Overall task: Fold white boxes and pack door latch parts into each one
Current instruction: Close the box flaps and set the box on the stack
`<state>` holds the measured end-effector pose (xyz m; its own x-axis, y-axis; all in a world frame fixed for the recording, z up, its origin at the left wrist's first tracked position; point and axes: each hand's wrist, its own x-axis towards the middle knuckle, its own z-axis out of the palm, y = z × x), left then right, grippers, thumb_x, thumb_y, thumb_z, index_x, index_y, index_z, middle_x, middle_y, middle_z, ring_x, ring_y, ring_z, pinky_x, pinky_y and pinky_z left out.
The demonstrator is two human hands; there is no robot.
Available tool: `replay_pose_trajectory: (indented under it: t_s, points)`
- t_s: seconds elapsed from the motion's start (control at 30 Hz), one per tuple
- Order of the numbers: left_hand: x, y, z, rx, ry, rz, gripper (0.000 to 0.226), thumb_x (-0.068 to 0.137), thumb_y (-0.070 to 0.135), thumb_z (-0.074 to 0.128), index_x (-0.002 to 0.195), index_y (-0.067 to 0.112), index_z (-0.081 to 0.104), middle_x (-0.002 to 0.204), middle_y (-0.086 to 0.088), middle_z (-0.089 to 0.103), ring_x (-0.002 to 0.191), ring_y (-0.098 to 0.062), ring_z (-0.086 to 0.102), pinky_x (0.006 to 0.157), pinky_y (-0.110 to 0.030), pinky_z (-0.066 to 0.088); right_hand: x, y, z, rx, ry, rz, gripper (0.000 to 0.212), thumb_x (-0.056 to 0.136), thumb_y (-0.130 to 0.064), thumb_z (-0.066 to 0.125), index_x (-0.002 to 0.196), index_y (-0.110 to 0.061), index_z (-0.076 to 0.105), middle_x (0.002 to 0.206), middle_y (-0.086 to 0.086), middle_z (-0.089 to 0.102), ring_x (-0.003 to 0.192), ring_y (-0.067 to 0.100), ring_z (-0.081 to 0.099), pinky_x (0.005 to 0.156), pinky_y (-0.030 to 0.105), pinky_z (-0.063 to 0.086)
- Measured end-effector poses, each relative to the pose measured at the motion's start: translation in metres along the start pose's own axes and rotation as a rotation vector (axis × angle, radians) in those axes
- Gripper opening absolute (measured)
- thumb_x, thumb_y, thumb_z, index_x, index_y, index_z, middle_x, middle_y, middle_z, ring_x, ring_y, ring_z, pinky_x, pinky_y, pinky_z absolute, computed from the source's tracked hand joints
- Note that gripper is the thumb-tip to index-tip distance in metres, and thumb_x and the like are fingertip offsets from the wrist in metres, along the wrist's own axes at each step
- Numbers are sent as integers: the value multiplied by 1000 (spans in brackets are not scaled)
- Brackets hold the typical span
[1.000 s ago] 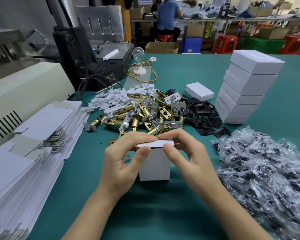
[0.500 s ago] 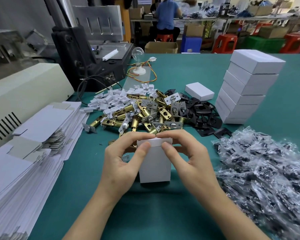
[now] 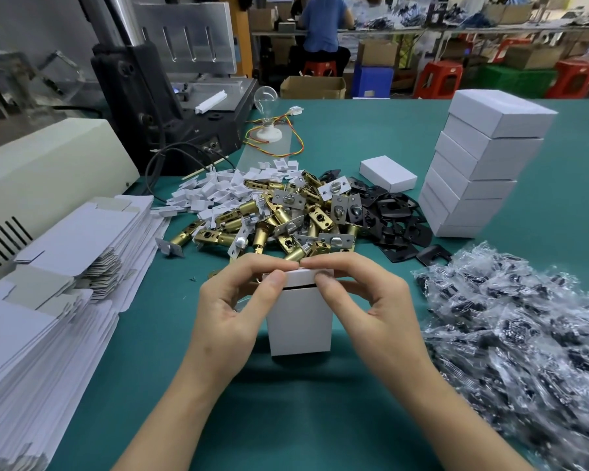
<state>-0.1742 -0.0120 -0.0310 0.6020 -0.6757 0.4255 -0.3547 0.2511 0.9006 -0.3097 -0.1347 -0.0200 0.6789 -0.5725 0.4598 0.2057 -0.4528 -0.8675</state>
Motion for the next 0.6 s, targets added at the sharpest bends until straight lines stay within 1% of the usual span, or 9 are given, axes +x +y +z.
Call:
replay_pose_trajectory:
  t_s: [0.13, 0.27, 0.33, 0.47, 0.6]
  points:
    - [0, 0, -2, 2, -31, 53, 20, 100, 29, 59, 107, 34, 77, 107, -2, 76, 103, -28, 70, 85, -29, 54, 1, 1, -2, -17, -12, -41, 24, 96, -8, 62, 106, -24, 77, 109, -14, 74, 113, 15, 68, 89, 28, 57]
    - [-1, 0, -2, -6, -52, 100, 22, 100, 23, 59, 111, 30, 77, 112, 2, 77, 111, -25, 71, 91, -27, 55, 2, 2, -5, -25, -22, -60, 25, 94, -7, 64, 106, -25, 77, 111, -14, 74, 115, 15, 68, 90, 31, 58]
    - [-1, 0, -4, -21, -63, 108, 23, 100, 21, 59, 111, 28, 78, 115, 1, 77, 115, -25, 70, 93, -27, 55, 1, 2, -6, -13, -32, -55, 24, 95, -7, 64, 107, -22, 77, 111, -12, 74, 115, 16, 68, 90, 29, 58]
    - [0, 1, -6, -48, -78, 63, 21, 99, 25, 61, 111, 27, 79, 118, -2, 77, 118, -28, 69, 94, -29, 55, 1, 2, -7, 0, -56, -46, 22, 96, -7, 64, 109, -18, 77, 113, -10, 74, 115, 16, 68, 87, 21, 55]
    - [1, 4, -6, -49, -79, 59, 22, 99, 25, 61, 110, 30, 79, 116, -1, 77, 116, -25, 70, 92, -27, 55, 1, 2, -9, -8, -64, -42, 24, 97, -3, 65, 110, -19, 77, 113, -10, 74, 114, 15, 68, 85, 21, 56]
